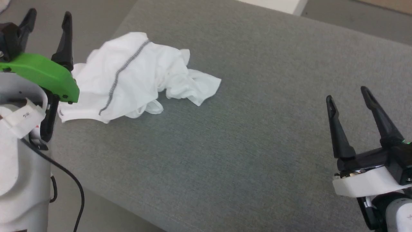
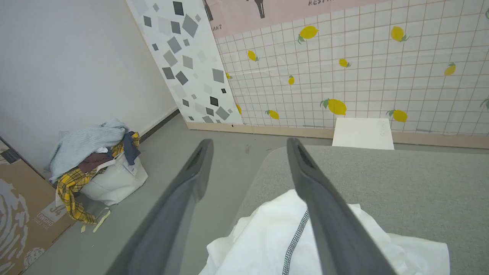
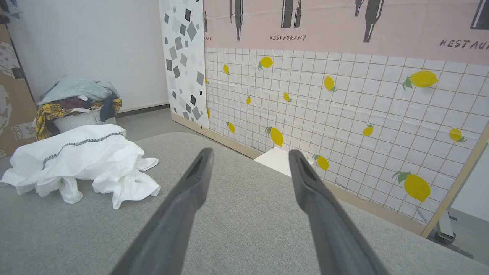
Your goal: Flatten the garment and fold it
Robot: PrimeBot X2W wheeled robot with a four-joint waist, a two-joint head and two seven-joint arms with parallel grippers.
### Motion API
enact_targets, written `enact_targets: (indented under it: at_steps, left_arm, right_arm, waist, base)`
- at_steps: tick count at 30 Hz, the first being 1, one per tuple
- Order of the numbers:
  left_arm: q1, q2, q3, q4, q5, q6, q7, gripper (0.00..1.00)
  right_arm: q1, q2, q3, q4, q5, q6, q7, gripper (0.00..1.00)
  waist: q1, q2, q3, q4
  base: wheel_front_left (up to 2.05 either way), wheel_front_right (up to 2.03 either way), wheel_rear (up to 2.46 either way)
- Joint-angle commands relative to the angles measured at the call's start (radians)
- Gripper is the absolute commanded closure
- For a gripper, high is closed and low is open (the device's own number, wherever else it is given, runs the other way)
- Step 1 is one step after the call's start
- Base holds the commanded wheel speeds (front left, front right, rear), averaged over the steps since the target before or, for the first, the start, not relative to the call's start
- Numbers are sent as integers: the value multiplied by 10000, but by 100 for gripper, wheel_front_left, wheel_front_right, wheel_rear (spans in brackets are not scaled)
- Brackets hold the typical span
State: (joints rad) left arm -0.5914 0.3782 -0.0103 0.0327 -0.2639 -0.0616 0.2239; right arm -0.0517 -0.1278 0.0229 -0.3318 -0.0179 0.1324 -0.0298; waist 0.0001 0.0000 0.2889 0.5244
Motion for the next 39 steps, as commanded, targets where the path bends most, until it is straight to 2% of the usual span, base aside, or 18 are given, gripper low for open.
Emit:
enact_targets:
  at_steps: [1, 8, 14, 19, 26, 28, 33, 39]
  left_arm:
    - [-217, 53, -30, 222, -91, -70, 202, 0]
    - [-489, 227, -48, 1410, -239, 61, 1188, 0]
    - [-483, 423, -4, 2545, -226, 213, 1546, 0]
    - [-392, 514, -100, 3503, -248, 174, 1746, 0]
    - [-228, 517, -150, 4621, -187, 539, 2085, 0]
    - [-189, 536, -238, 4750, -128, 511, 1976, 100]
    - [-309, 752, -228, 4738, -83, 416, 1420, 100]
    - [-632, 1387, 111, 4295, -40, 454, 656, 100]
  right_arm:
    - [-179, -132, 8, -162, 29, -17, 85, 0]
    - [-436, -628, -18, -784, 225, -17, 388, 0]
    - [-768, -892, -31, -1105, 371, -17, 507, 0]
    - [-840, -1011, -94, -1194, 464, -17, 591, 0]
    - [-799, -1124, -95, -1252, 558, -17, 666, 0]
    - [-820, -1120, -62, -1244, 561, -17, 692, 0]
    - [-822, -1045, 6, -1083, 600, -17, 608, 0]
    - [-840, -661, 177, -598, 681, -17, 249, 0]
  waist:
    - [-1, 0, 1173, -760]
    - [-1, 0, 2175, -1216]
    - [-1, 0, 2756, -1591]
    - [-1, 0, 3023, -1788]
    - [-1, 0, 3115, -1933]
    - [-1, 0, 3066, -1940]
    - [-1, 0, 2699, -1912]
    - [-1, 0, 1869, -2032]
  base:
    - [0, 0, 0]
    - [0, 0, 0]
    - [0, 0, 0]
    - [0, 0, 0]
    - [0, 0, 0]
    - [0, 0, 0]
    - [0, 0, 0]
    - [0, 0, 0]
